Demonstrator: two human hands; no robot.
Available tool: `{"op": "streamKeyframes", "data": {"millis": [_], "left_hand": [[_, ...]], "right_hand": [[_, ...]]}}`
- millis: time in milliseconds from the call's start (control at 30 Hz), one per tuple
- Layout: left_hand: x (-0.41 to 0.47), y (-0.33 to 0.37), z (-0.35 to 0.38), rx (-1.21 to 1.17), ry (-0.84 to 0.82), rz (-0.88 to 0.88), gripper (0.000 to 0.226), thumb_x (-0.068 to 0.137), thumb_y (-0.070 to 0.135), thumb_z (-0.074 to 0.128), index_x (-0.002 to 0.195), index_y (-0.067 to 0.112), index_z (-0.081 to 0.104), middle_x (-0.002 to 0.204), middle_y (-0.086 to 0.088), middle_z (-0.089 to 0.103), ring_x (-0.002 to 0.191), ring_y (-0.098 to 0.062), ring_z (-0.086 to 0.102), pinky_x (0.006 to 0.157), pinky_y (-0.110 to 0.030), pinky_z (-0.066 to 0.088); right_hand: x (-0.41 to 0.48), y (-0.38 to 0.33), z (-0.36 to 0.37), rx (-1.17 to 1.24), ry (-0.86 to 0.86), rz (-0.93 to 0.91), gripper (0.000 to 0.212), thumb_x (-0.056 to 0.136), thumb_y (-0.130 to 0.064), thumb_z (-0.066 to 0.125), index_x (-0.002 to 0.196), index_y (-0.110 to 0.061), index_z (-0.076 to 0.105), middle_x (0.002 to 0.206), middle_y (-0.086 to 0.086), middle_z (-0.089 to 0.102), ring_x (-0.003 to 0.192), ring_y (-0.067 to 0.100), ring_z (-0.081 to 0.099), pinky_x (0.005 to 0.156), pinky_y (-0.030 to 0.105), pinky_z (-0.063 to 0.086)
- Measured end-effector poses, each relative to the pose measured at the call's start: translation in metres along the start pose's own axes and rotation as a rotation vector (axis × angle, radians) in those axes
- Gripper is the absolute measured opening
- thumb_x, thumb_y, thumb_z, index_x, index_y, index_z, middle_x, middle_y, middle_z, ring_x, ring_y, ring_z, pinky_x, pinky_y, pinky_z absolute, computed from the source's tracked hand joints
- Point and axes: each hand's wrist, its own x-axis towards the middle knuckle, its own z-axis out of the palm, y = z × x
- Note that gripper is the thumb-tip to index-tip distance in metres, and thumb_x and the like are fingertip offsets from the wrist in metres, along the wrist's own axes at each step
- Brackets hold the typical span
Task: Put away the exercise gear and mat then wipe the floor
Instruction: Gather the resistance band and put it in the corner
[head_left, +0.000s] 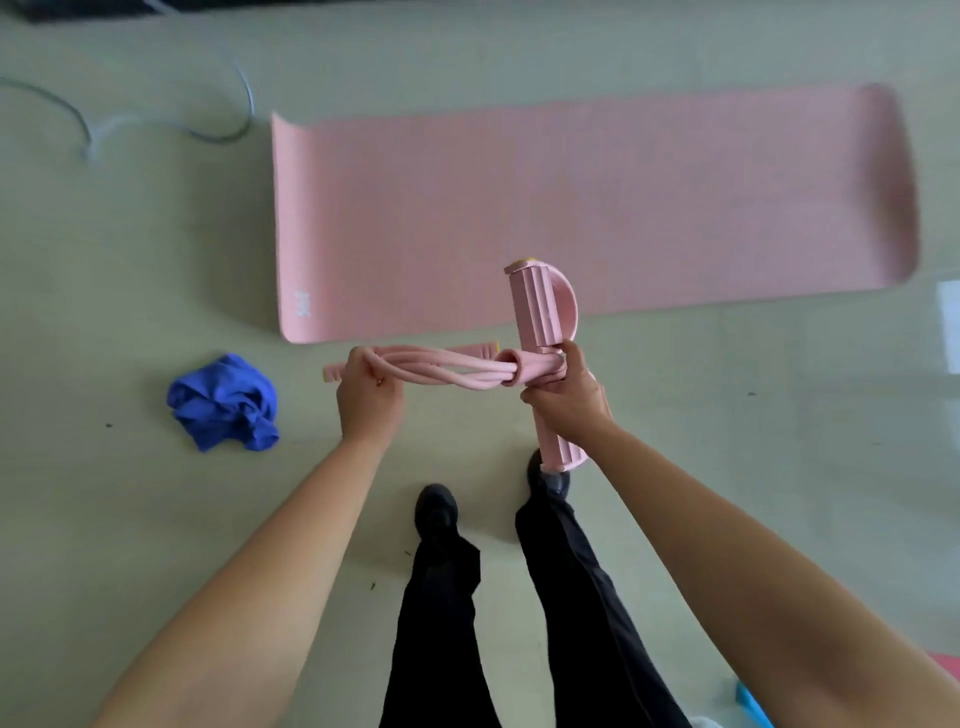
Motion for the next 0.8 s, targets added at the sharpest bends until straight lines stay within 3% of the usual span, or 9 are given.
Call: {"op": "streamKeyframes", "data": {"millis": [100, 200, 267, 400, 600, 700, 800], "left_hand": [[-0.051, 0.084, -0.048, 0.006, 0.033, 0.185, 0.008, 0.090, 0.008, 0.055, 0.098, 0.005, 0.057, 0.091, -0.008, 0.067, 0.079, -0.021, 0.058, 0.063, -0.028, 0.037], [-0.087, 0.157, -0.074, 0.028, 0.031, 0.340, 0.012, 0.088, 0.006, 0.054, 0.099, 0.005, 0.059, 0.101, -0.016, 0.066, 0.091, -0.032, 0.063, 0.070, -0.033, 0.044], [-0.108, 0.201, -0.079, 0.053, -0.010, 0.409, 0.015, 0.087, 0.010, 0.056, 0.101, 0.010, 0.062, 0.111, -0.014, 0.066, 0.100, -0.032, 0.064, 0.075, -0.032, 0.044], [-0.143, 0.275, -0.067, 0.128, -0.084, 0.614, 0.010, 0.085, 0.018, 0.063, 0.094, 0.021, 0.059, 0.108, -0.008, 0.069, 0.096, -0.030, 0.066, 0.072, -0.032, 0.047], [-0.215, 0.408, 0.037, 0.253, -0.122, 0.987, 0.021, 0.087, 0.015, 0.066, 0.106, 0.014, 0.058, 0.104, -0.010, 0.069, 0.085, -0.036, 0.068, 0.068, -0.039, 0.052], [-0.252, 0.464, 0.112, 0.294, -0.172, 1.025, 0.031, 0.087, 0.008, 0.063, 0.118, 0.007, 0.058, 0.112, -0.014, 0.068, 0.094, -0.035, 0.067, 0.079, -0.041, 0.054], [-0.290, 0.527, 0.179, 0.252, -0.241, 1.020, 0.025, 0.085, 0.005, 0.057, 0.110, 0.009, 0.058, 0.108, -0.010, 0.067, 0.098, -0.031, 0.064, 0.083, -0.036, 0.052]], "right_hand": [[-0.060, -0.032, -0.061, 0.084, 0.087, -0.017, 0.065, 0.078, -0.022, 0.066, 0.134, -0.035, 0.036, 0.099, 0.004, 0.067, 0.092, 0.029, 0.063, 0.079, 0.038, 0.051], [-0.111, -0.046, -0.120, 0.152, 0.211, -0.036, 0.065, 0.079, -0.020, 0.067, 0.135, -0.034, 0.038, 0.096, 0.004, 0.066, 0.088, 0.028, 0.062, 0.078, 0.039, 0.052], [-0.140, -0.045, -0.158, 0.176, 0.298, -0.038, 0.066, 0.081, -0.019, 0.066, 0.139, -0.029, 0.038, 0.090, 0.003, 0.063, 0.082, 0.027, 0.059, 0.072, 0.035, 0.049], [-0.173, -0.029, -0.236, 0.191, 0.459, 0.017, 0.062, 0.085, -0.019, 0.061, 0.141, -0.027, 0.036, 0.088, 0.005, 0.060, 0.077, 0.028, 0.054, 0.067, 0.032, 0.038], [-0.189, 0.062, -0.394, 0.313, 0.650, 0.077, 0.064, 0.080, -0.021, 0.059, 0.139, -0.030, 0.036, 0.090, 0.005, 0.064, 0.080, 0.030, 0.059, 0.070, 0.034, 0.045], [-0.186, 0.117, -0.472, 0.337, 0.648, 0.068, 0.066, 0.080, -0.020, 0.059, 0.139, -0.034, 0.034, 0.089, 0.005, 0.066, 0.076, 0.028, 0.062, 0.066, 0.033, 0.045], [-0.184, 0.159, -0.548, 0.341, 0.617, 0.050, 0.073, 0.081, -0.019, 0.063, 0.145, -0.033, 0.030, 0.087, 0.005, 0.067, 0.074, 0.024, 0.063, 0.059, 0.030, 0.044]]}}
